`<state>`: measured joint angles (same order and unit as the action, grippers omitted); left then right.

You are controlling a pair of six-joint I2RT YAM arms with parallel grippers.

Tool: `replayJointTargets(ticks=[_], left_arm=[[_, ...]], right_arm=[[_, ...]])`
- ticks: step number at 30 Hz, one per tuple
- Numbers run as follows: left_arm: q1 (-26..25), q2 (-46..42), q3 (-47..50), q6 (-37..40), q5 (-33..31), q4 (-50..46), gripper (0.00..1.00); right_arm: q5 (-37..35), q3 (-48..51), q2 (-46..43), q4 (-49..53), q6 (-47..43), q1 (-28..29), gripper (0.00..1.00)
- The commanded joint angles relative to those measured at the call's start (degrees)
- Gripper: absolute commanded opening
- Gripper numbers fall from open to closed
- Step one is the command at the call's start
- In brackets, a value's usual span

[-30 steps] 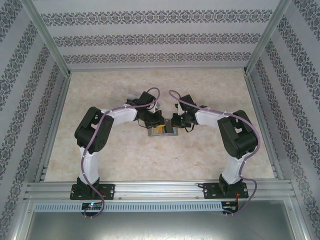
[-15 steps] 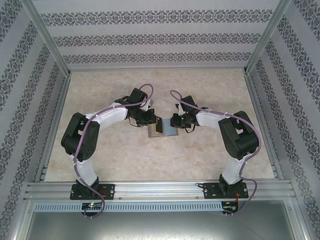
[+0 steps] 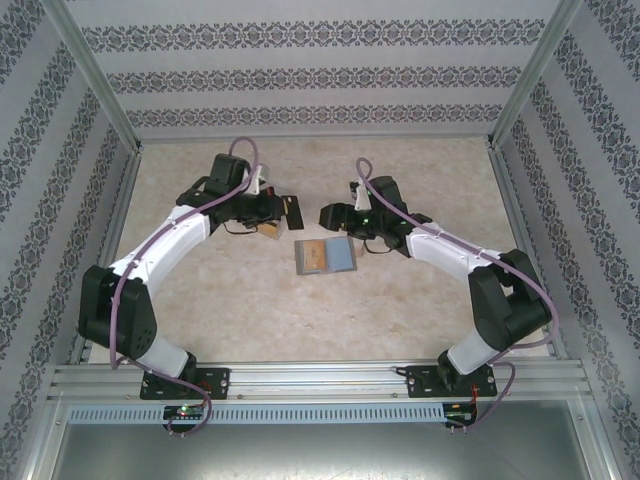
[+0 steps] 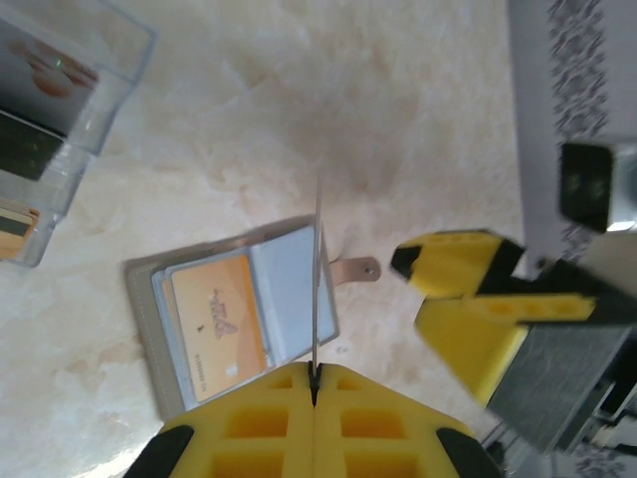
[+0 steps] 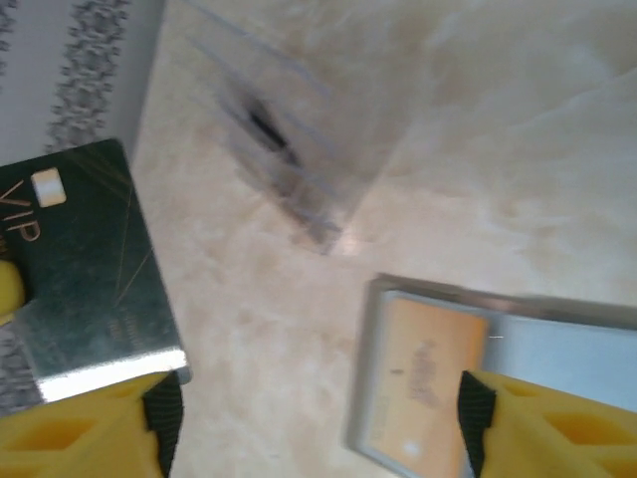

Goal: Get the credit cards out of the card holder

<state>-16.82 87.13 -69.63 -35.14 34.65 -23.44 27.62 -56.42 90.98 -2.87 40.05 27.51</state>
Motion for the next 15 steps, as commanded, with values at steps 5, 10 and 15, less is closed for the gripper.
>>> replayJointTargets(ticks=[5, 10, 15], left_arm=[[5.3, -5.1, 3.6, -11.6, 10.8, 12.8, 0.00], [8.4, -5.9, 4.8, -18.0, 16.1, 18.5, 0.00], [10.1, -7.1, 6.1, -20.0, 17.9, 18.7, 0.00]], right_arm=[[10.3, -6.8, 4.4, -16.4, 12.7, 4.2, 0.79], [13.3, -10.9, 8.4, -22.7, 21.0, 4.6, 0.74], [15.0, -12.5, 9.7, -25.7, 25.1, 4.7, 0.60]])
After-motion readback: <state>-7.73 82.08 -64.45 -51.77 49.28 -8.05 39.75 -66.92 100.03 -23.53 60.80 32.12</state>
